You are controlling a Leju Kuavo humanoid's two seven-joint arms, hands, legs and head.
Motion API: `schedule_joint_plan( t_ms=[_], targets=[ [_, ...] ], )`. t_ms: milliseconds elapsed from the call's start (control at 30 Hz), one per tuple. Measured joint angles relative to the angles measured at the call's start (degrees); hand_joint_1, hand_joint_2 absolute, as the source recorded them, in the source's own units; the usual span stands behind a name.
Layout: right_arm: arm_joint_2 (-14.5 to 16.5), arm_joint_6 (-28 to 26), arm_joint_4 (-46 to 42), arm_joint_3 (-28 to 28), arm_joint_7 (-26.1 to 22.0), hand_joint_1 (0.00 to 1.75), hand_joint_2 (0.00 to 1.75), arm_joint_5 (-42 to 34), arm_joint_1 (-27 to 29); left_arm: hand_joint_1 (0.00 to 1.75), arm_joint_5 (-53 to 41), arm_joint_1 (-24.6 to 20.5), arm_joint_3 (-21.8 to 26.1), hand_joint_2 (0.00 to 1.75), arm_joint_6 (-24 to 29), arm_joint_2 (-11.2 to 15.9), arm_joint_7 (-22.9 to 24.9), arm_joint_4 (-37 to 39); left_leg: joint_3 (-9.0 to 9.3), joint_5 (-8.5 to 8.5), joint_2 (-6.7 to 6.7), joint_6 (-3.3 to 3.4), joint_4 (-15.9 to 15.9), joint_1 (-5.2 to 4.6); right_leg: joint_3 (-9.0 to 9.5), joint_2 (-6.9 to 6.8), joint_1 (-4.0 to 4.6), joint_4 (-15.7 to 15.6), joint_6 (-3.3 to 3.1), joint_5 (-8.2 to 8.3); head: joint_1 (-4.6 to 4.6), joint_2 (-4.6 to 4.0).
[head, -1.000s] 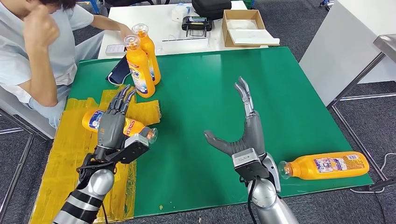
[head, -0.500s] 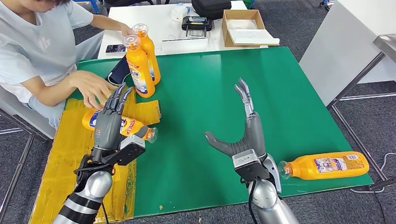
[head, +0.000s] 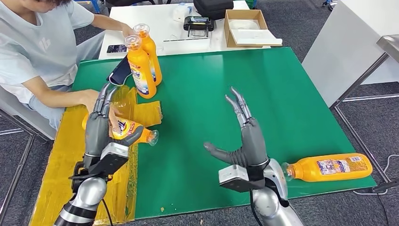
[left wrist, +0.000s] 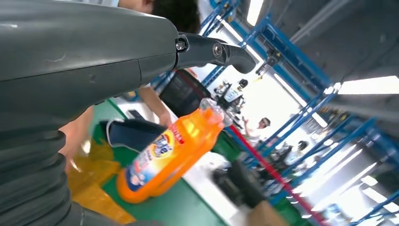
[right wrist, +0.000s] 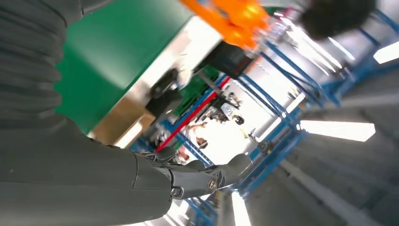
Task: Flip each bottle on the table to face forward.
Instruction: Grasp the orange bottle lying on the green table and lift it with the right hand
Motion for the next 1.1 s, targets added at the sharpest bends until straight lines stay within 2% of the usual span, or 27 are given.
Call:
schedule_joint_plan(
  t_ms=[133, 233, 300, 400, 500, 700, 1100],
  targets=[
    [-5.18, 0.90, -1.88, -0.44, 1.37, 0.00, 1.75, 10.98, 4.65, 0.00, 8.01, 4.11, 1.81, 1.75, -6.45, -0.23, -1.60, -5.25, 0.00, -0.10, -0.04, 0.02, 0.00, -0.02, -0.01, -0.01, -0.01, -0.04, 0.01, -0.05, -0.02, 0.00],
    [-11.14, 2.94, -2.50, -2.75, 4.04, 0.00, 1.75, 16.60, 9.86, 0.00, 15.52, 6.23, 2.78, 1.75, -14.02, -0.58, -2.41, -7.31, 0.00, -0.17, -0.16, 0.12, 0.00, -0.07, 0.02, -0.11, -0.06, -0.09, 0.14, -0.15, -0.03, 0.00],
    [-15.98, 4.04, -1.76, -6.60, 6.16, 0.00, 1.75, 17.36, 13.62, 0.00, 18.24, 7.11, 2.94, 1.75, -18.07, -0.80, -2.92, -7.82, -0.02, -0.19, -0.35, 0.24, 0.00, -0.17, 0.09, -0.31, -0.16, -0.10, 0.26, -0.21, -0.02, 0.00],
    [-20.97, 4.75, 0.05, -14.22, 3.76, 0.00, 1.75, 17.54, 17.17, 0.00, 18.66, 7.99, 2.94, 1.75, -19.44, -1.18, -3.38, -8.15, 0.00, -0.20, -0.29, 0.32, 0.00, -0.27, 0.12, -0.37, -0.24, -0.10, 0.29, -0.14, 0.01, 0.00],
    [-22.50, 6.79, 0.51, -17.96, 3.42, 0.00, 1.75, 19.25, 19.19, 0.00, 18.28, 8.06, 2.94, 1.75, -19.23, -1.52, -3.59, -8.48, 0.08, -0.21, -0.17, 0.33, 0.00, -0.30, 0.12, -0.30, -0.25, -0.10, 0.25, -0.09, -0.03, 0.00],
    [-24.70, 8.67, 0.41, -21.41, 5.33, 0.00, 1.75, 19.70, 21.70, 0.00, 16.54, 8.07, 2.94, 1.75, -18.16, -2.01, -3.76, -9.29, 0.10, -0.19, -0.16, 0.33, 0.00, -0.26, 0.14, -0.30, -0.21, -0.09, 0.24, -0.10, -0.04, 0.00],
    [-25.95, 9.17, 0.40, -23.90, 5.81, 0.00, 1.75, 19.70, 23.11, 0.00, 16.51, 8.07, 2.94, 1.75, -17.92, -2.39, -3.77, -9.44, 0.11, -0.19, -0.15, 0.34, 0.00, -0.28, 0.15, -0.30, -0.23, -0.09, 0.24, -0.10, -0.03, 0.00]
  ],
)
